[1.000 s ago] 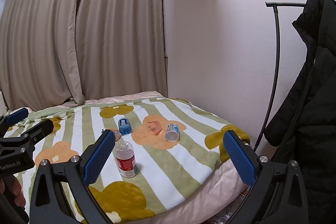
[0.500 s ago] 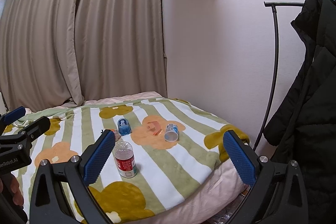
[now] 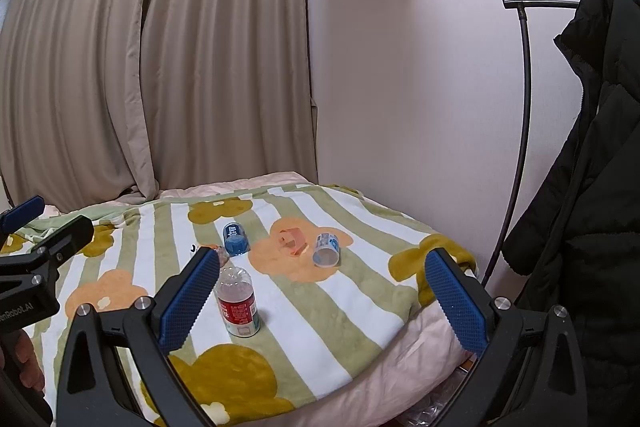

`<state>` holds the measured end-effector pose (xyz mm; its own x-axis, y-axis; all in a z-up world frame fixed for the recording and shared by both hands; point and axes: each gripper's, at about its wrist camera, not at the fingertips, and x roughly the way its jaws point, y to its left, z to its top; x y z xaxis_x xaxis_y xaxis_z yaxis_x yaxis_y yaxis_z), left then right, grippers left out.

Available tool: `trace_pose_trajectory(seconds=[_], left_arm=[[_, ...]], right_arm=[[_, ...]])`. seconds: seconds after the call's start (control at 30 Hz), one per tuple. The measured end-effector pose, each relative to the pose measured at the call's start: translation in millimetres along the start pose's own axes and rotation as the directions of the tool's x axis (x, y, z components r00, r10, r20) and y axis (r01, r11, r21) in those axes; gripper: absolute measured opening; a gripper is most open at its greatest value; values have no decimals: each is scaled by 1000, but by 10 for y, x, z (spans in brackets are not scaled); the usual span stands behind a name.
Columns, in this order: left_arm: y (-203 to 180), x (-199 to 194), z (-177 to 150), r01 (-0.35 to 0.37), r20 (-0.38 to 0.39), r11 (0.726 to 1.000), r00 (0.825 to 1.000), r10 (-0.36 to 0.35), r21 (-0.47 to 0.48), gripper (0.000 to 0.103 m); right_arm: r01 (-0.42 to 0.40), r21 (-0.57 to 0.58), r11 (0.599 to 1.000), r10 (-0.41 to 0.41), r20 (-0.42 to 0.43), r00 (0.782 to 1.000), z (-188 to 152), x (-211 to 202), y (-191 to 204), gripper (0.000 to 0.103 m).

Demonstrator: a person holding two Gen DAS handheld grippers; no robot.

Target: Flip cup upside down

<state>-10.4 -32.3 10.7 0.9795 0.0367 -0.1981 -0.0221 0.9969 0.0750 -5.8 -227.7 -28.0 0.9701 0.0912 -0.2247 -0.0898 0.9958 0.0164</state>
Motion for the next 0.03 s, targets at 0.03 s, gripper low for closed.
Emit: trace_pose_trajectory(seconds=[0.03], left_arm=[[11, -3, 0, 3, 3, 1000, 1000, -3, -6, 103]], right_arm=[[-1, 0, 1000, 1, 0, 1000, 1, -2, 0, 103]])
